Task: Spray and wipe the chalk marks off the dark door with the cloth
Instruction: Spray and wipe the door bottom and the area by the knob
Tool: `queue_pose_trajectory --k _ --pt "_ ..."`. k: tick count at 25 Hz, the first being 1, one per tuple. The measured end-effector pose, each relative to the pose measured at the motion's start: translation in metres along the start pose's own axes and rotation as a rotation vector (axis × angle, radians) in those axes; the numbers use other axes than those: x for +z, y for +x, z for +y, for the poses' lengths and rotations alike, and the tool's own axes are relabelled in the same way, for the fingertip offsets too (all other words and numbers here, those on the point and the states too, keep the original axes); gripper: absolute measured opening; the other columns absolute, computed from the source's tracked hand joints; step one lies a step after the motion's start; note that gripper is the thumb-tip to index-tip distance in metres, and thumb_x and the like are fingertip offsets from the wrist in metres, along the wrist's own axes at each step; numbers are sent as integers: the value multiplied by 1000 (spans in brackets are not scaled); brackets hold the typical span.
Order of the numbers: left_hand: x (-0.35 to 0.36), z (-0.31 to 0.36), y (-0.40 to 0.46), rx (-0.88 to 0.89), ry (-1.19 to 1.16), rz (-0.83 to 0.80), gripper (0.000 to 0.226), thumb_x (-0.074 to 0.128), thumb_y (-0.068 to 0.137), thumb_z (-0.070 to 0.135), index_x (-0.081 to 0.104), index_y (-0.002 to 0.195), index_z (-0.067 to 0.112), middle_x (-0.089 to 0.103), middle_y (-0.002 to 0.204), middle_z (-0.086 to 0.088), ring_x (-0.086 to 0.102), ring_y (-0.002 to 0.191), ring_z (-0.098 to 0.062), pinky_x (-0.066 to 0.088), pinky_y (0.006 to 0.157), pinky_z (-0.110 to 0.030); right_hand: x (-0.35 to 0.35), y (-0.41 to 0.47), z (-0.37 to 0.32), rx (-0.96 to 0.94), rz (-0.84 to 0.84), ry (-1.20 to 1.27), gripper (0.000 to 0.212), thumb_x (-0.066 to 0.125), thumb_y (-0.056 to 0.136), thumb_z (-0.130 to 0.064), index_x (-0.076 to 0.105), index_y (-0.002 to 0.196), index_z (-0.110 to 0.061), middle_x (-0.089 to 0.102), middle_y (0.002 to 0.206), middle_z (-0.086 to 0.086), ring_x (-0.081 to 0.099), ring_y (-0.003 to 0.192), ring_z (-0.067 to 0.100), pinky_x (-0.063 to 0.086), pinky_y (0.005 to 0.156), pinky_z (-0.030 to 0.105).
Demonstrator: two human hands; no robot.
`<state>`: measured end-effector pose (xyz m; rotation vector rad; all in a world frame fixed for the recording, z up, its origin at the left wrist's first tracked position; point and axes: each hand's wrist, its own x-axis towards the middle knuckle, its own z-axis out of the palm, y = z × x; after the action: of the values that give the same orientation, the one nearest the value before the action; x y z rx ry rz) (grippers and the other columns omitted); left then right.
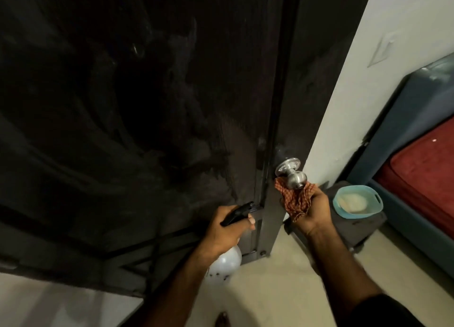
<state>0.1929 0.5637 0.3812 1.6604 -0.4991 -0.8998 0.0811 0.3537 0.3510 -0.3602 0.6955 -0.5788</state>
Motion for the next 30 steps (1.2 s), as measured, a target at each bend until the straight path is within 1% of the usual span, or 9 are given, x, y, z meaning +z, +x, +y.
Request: queue_pose_trajectory --k 4,7,10,19,21,23,26,28,30 --pt "15 2 -2 -9 86 -123 14 75 90 -1 71 81 9 59 54 11 48 44 -1 38 48 -19 -24 -35 11 -37 25 31 56 52 85 -30 70 135 -11 68 139 20 63 132 38 45 115 46" --pt "34 1 -11 12 132 -185 10 74 92 -1 70 85 5 57 50 15 51 45 3 40 50 -14 -46 -57 23 -21 44 52 50 53 89 -30 77 128 -9 69 139 19 64 129 36 41 116 44" --pt "50 -8 -27 -33 119 -130 18 74 92 -1 70 79 10 61 54 13 49 44 3 38 47 -13 -59 -76 28 13 43 44 48 43 101 -20 67 139 -4 69 139 20 60 136 36 41 118 43" --pt "81 -39 -104 -102 309 27 31 74 84 16 66 55 17 53 42 8 44 34 -3 34 43 -19 -91 -136 73 213 -1 -57 37 40 109 -10 70 124 3 75 119 22 76 99 29 62 90 36" --pt "82 -40 -119 -167 295 75 27 70 76 20 63 50 18 54 45 1 42 35 -12 33 44 -23 -91 -143 89 92 -61 -210 34 43 102 4 71 122 1 75 118 25 75 103 34 62 94 42" --pt "79 -40 -129 -202 207 132 27 68 79 7 65 54 16 53 47 -2 40 37 -16 31 45 -25 -83 -150 98 -118 -63 -437 38 47 100 12 72 122 -7 78 115 19 75 107 32 63 94 41" --pt "69 -37 -139 -177 33 215 27 70 88 -4 72 67 14 62 57 -5 42 41 -14 32 46 -25 -64 -149 94 -478 -45 -670 30 68 98 3 70 121 -18 78 112 5 77 101 15 64 90 31" --pt "63 -34 -144 -180 -35 285 7 74 90 0 75 86 6 71 72 -12 45 45 -13 36 47 -24 -53 -140 96 -753 -78 -795 32 75 98 -9 69 128 -16 74 120 0 73 108 13 60 94 26" --pt "57 -36 -143 -198 -64 331 14 77 89 5 72 102 2 76 82 -17 48 48 -14 40 51 -27 -45 -125 108 -819 40 -798 31 75 100 -18 71 130 -17 71 123 -3 69 114 11 56 97 23"
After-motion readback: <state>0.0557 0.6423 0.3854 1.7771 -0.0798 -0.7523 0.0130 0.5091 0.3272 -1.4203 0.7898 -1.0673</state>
